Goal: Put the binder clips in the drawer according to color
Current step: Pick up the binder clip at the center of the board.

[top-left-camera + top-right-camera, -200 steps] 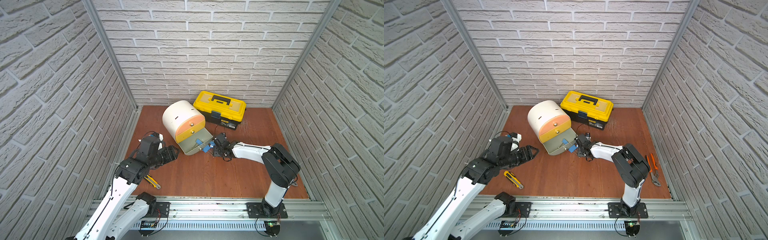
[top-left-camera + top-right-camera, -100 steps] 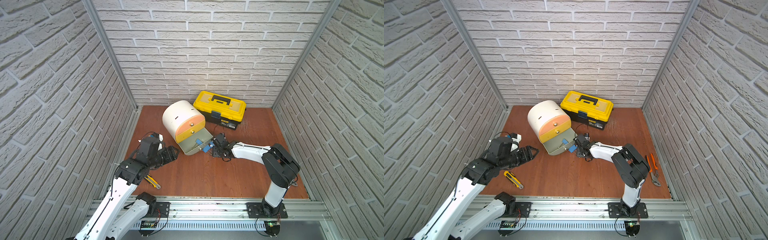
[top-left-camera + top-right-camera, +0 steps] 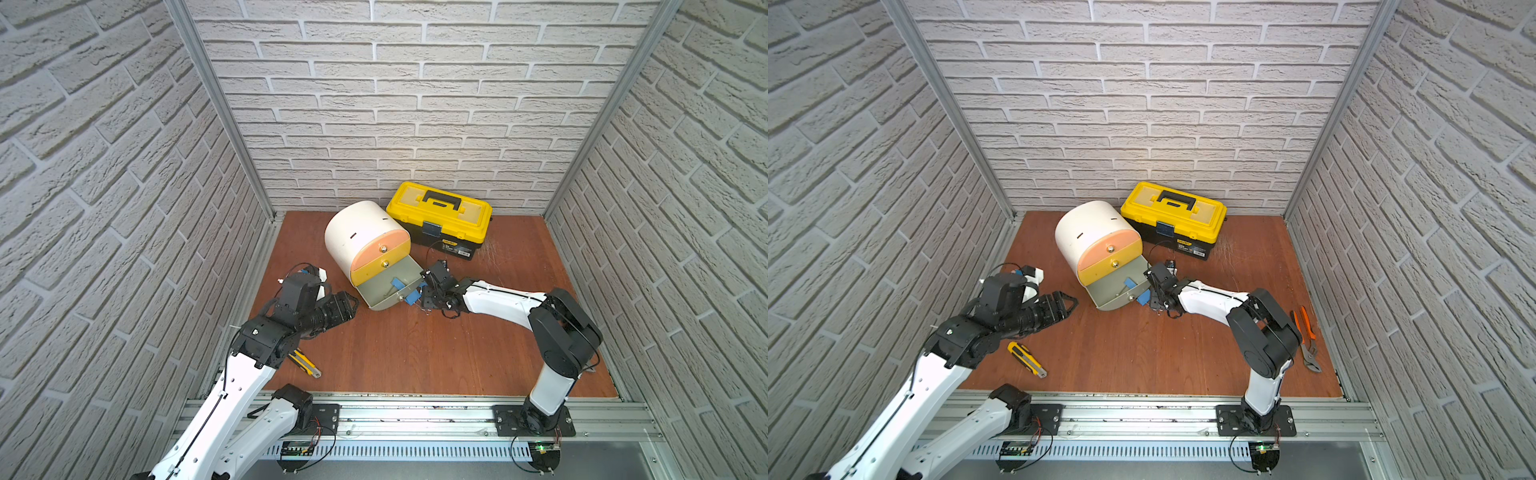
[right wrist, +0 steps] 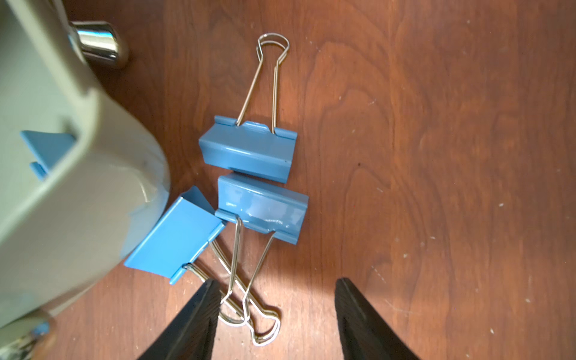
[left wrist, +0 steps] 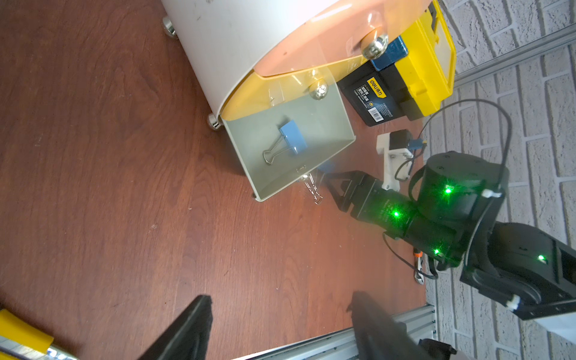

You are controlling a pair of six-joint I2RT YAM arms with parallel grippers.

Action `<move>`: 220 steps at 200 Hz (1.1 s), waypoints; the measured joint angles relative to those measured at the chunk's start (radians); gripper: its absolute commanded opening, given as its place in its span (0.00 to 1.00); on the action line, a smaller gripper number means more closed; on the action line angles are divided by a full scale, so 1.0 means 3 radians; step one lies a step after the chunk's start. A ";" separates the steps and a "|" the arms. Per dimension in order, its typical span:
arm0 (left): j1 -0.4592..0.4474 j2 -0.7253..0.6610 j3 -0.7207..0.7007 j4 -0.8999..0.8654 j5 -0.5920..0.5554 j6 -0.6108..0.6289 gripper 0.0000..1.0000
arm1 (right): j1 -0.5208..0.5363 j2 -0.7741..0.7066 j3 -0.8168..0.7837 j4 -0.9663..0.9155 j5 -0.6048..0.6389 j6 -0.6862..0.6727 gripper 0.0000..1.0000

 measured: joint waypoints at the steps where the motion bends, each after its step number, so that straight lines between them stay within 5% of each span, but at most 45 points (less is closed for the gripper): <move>1: -0.0001 0.0000 0.0000 0.0000 0.0000 0.0000 0.75 | 0.0000 0.0003 0.0001 0.0000 0.0000 0.0000 0.61; 87: 0.0000 -0.0019 0.0000 0.0000 0.0000 -0.0001 0.75 | 0.0006 0.0287 0.0130 -0.0159 0.0051 -0.0001 0.56; 220: 0.0000 0.0008 0.0000 0.0047 0.0006 -0.0001 0.75 | -0.0032 0.0001 -0.0323 0.0000 0.0198 0.0084 0.20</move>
